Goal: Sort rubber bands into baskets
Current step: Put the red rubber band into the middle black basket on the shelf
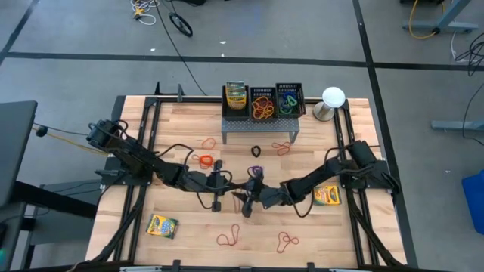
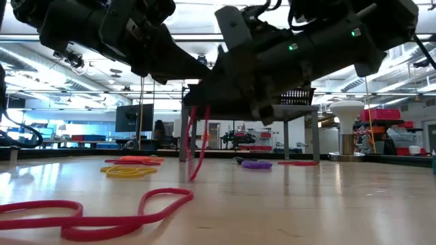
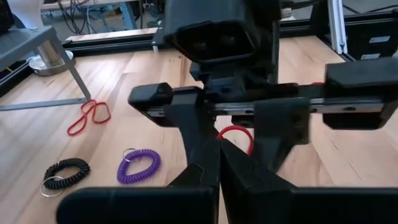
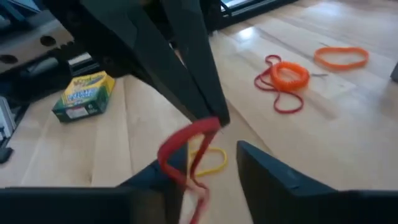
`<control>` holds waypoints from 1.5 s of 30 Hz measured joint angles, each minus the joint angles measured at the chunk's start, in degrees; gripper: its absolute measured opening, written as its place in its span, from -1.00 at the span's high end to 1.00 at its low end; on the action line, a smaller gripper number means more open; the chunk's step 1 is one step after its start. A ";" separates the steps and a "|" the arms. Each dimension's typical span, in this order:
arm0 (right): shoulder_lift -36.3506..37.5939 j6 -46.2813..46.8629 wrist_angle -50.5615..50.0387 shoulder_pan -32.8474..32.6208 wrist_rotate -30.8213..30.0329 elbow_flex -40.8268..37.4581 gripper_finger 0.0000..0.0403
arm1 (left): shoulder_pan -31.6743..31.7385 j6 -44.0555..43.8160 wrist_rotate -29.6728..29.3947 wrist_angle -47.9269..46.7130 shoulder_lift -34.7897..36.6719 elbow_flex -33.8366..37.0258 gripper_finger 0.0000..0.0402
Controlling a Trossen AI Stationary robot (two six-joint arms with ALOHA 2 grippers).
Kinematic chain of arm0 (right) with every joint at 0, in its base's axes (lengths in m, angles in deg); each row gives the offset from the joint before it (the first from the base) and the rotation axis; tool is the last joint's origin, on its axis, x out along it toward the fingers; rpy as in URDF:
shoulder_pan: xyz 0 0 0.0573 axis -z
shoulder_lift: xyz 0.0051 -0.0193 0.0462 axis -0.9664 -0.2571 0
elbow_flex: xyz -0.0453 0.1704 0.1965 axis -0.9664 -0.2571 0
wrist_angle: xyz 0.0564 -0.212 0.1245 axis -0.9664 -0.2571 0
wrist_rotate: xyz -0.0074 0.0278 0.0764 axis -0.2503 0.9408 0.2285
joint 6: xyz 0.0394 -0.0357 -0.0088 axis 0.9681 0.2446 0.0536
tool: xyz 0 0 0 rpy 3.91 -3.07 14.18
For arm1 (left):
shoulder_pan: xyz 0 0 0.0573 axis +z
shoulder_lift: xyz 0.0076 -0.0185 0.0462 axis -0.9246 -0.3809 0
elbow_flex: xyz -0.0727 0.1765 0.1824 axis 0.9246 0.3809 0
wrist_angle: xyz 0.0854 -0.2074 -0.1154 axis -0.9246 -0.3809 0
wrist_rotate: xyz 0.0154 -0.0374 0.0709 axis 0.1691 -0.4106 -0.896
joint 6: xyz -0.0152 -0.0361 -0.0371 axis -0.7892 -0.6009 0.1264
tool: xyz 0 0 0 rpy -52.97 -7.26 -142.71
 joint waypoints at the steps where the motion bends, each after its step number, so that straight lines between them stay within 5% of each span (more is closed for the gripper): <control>1: -0.01 -0.75 0.07 0.00 -0.13 -0.07 0.40 | -0.09 -0.38 0.00 0.02 0.05 0.00 0.99; 6: -0.08 -3.67 0.49 -0.51 -1.04 -0.17 0.93 | -0.16 -1.46 0.45 -2.61 2.72 0.00 0.85; 15: -0.08 -5.02 0.16 -2.16 -3.91 -0.17 0.97 | -0.08 0.97 -1.78 -11.18 13.34 2.35 0.38; 22: 4.81 -9.32 -3.73 -0.31 -5.57 -0.07 0.98 | 1.16 1.55 -3.23 11.34 16.82 16.84 0.33; 30: 21.52 -13.10 -21.45 4.54 -8.74 0.64 0.98 | 3.37 -0.34 -6.91 35.76 16.68 29.80 0.33; 36: 30.58 -16.34 -31.06 12.86 -9.81 4.24 0.99 | 3.92 0.11 -7.97 37.50 16.72 30.24 0.33; 45: 30.68 -22.20 -44.84 28.05 -8.13 16.64 0.99 | 4.10 0.29 -7.87 37.35 16.70 29.05 0.33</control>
